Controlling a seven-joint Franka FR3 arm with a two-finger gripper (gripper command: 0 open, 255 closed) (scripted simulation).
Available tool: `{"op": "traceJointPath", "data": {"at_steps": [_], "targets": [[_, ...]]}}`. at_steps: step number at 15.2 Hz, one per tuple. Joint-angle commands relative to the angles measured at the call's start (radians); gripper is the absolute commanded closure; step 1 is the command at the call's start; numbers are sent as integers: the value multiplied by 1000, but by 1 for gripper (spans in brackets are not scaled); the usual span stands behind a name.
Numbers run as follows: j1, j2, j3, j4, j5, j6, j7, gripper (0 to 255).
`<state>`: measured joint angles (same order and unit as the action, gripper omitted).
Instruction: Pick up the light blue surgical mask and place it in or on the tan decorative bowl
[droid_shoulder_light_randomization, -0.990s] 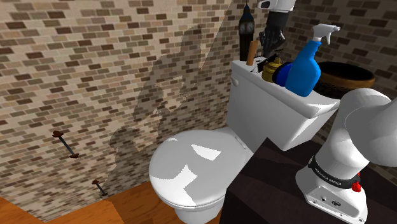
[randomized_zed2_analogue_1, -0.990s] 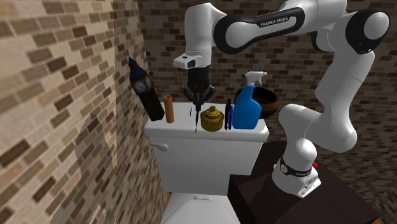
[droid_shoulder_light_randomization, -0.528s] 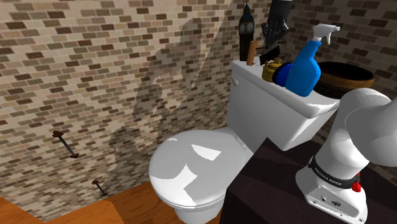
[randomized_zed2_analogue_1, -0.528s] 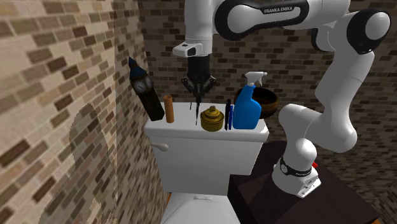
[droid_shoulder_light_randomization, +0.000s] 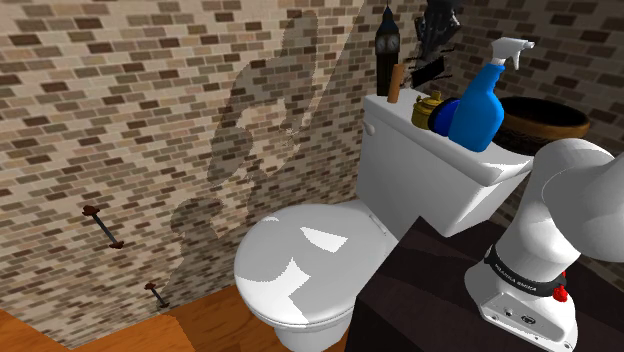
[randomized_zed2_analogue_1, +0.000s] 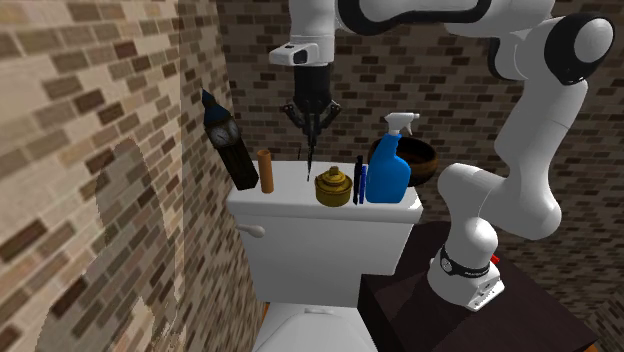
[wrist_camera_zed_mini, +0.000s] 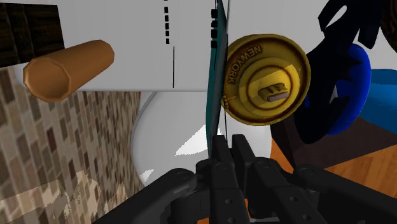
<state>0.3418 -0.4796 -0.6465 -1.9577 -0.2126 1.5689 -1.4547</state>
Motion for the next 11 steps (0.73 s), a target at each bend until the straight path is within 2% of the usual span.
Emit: {"op": "traceJointPath", "data": {"at_steps": [1,11], "targets": [[3,7,2,30,4,-24,-2,255],[22,61,0,209,32,-154,-20,255]]}}
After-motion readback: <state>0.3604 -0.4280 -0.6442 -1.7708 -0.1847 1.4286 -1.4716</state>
